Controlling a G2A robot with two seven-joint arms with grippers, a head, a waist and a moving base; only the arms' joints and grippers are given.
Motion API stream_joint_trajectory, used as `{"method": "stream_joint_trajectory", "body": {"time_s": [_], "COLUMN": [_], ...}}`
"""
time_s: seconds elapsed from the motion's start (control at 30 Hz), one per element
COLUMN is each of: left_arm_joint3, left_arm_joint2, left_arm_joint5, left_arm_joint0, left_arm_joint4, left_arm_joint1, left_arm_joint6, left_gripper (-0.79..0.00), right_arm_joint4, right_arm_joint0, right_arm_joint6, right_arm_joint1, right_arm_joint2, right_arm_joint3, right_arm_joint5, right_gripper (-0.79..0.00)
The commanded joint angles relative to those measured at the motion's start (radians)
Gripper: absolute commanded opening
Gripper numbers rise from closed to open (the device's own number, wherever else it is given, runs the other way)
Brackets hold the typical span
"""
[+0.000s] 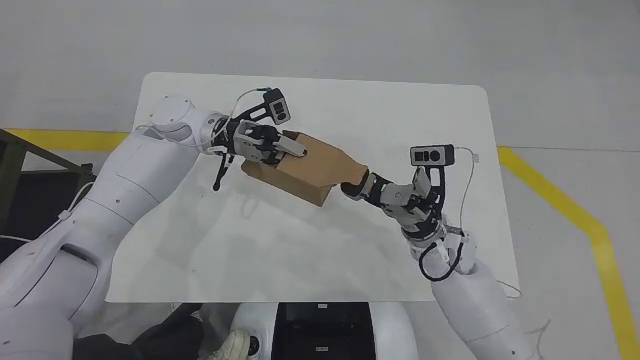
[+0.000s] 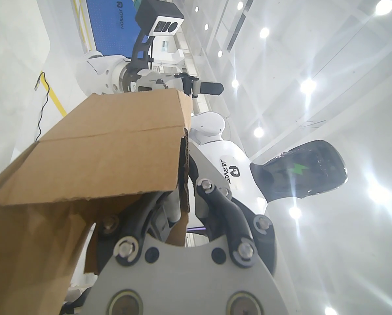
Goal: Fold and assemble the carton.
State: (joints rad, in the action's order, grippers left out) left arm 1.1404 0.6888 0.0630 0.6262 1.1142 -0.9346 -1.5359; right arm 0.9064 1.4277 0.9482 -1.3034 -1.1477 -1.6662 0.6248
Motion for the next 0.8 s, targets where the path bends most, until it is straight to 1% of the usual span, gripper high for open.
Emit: {"method": "stream_joint_trajectory", "body": {"time_s": [0.0, 0.2, 0.27, 0.37, 0.5, 0.57, 0.67, 0.77], "left_arm_joint3": [-0.001, 0.000, 0.001, 0.002, 0.005, 0.008, 0.011, 0.013], "left_arm_joint2": [0.000, -0.001, -0.002, -0.001, 0.001, 0.001, -0.001, -0.003], "left_arm_joint5": [0.000, 0.000, 0.001, 0.002, 0.002, 0.002, -0.002, -0.004], "left_arm_joint0": [0.000, 0.001, 0.001, 0.002, 0.004, 0.005, 0.006, 0.006], "left_arm_joint4": [-0.001, -0.007, -0.009, -0.008, -0.006, -0.005, -0.008, -0.011], "left_arm_joint1": [0.000, 0.000, 0.000, 0.000, 0.003, 0.004, 0.005, 0.007], "left_arm_joint6": [0.000, 0.000, 0.000, 0.000, 0.000, 0.000, 0.000, 0.000], "left_gripper": [-0.785, -0.785, -0.785, -0.785, -0.785, -0.785, -0.785, -0.785], "right_arm_joint4": [0.002, -0.033, -0.082, -0.183, -0.373, -0.499, -0.691, -0.845], "right_arm_joint0": [0.017, 0.035, 0.037, 0.039, 0.035, 0.032, 0.021, 0.003], "right_arm_joint6": [0.002, -0.008, -0.031, -0.095, -0.186, -0.244, -0.326, -0.360], "right_arm_joint1": [0.003, 0.008, 0.008, 0.008, 0.008, 0.008, 0.007, 0.007], "right_arm_joint2": [-0.021, -0.062, -0.076, -0.099, -0.135, -0.166, -0.194, -0.200], "right_arm_joint3": [-0.016, -0.058, -0.072, -0.089, -0.098, -0.096, -0.105, -0.124], "right_arm_joint5": [0.001, 0.031, 0.058, 0.100, 0.145, 0.165, 0.154, 0.131], "right_gripper": [0.000, 0.000, 0.000, 0.000, 0.000, 0.000, 0.000, 0.000]}}
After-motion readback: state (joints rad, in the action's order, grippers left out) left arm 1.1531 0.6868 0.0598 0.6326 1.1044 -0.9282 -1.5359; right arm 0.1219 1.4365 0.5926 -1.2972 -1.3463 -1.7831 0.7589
